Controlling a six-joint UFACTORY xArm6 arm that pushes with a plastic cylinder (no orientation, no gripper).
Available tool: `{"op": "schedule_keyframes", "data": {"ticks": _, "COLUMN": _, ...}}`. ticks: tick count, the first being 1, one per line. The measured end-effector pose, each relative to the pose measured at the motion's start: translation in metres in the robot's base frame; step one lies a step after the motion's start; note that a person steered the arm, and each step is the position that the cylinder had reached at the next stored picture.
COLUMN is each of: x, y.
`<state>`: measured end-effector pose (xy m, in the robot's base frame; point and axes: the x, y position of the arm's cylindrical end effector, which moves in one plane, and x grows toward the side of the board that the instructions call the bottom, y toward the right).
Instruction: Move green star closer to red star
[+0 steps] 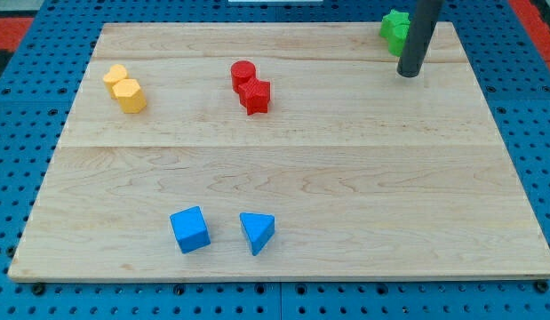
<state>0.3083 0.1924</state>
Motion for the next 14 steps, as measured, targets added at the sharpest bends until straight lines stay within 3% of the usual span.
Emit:
{"op": "schedule_keyframes", "data": {"ticks": 3, "x": 0.014, "y": 0.023}}
{"op": "schedule_keyframes", "data": {"ticks": 4, "x": -0.013, "y": 0.116}}
{"op": "schedule_keyframes", "data": {"ticks": 5, "x": -0.108, "y": 0.141}}
{"op": "schedule_keyframes", "data": {"ticks": 6, "x": -0.117, "y": 0.131}}
{"op": "schedule_keyframes", "data": {"ticks": 7, "x": -0.117, "y": 0.083}}
{"op": "schedule_keyframes", "data": {"ticks": 8, "x": -0.117, "y": -0.048}}
{"op": "schedule_keyframes", "data": {"ticks": 9, "x": -0.112, "y": -0.111}}
{"op": "schedule_keyframes", "data": {"ticks": 10, "x": -0.077, "y": -0.194}}
{"op": "schedule_keyframes", "data": {"ticks": 11, "x": -0.044, "y": -0.223}}
{"op": "schedule_keyframes", "data": {"ticks": 13, "x": -0.036, "y": -0.221}}
{"op": "schedule_keyframes", "data": {"ticks": 14, "x": -0.012, "y": -0.234}}
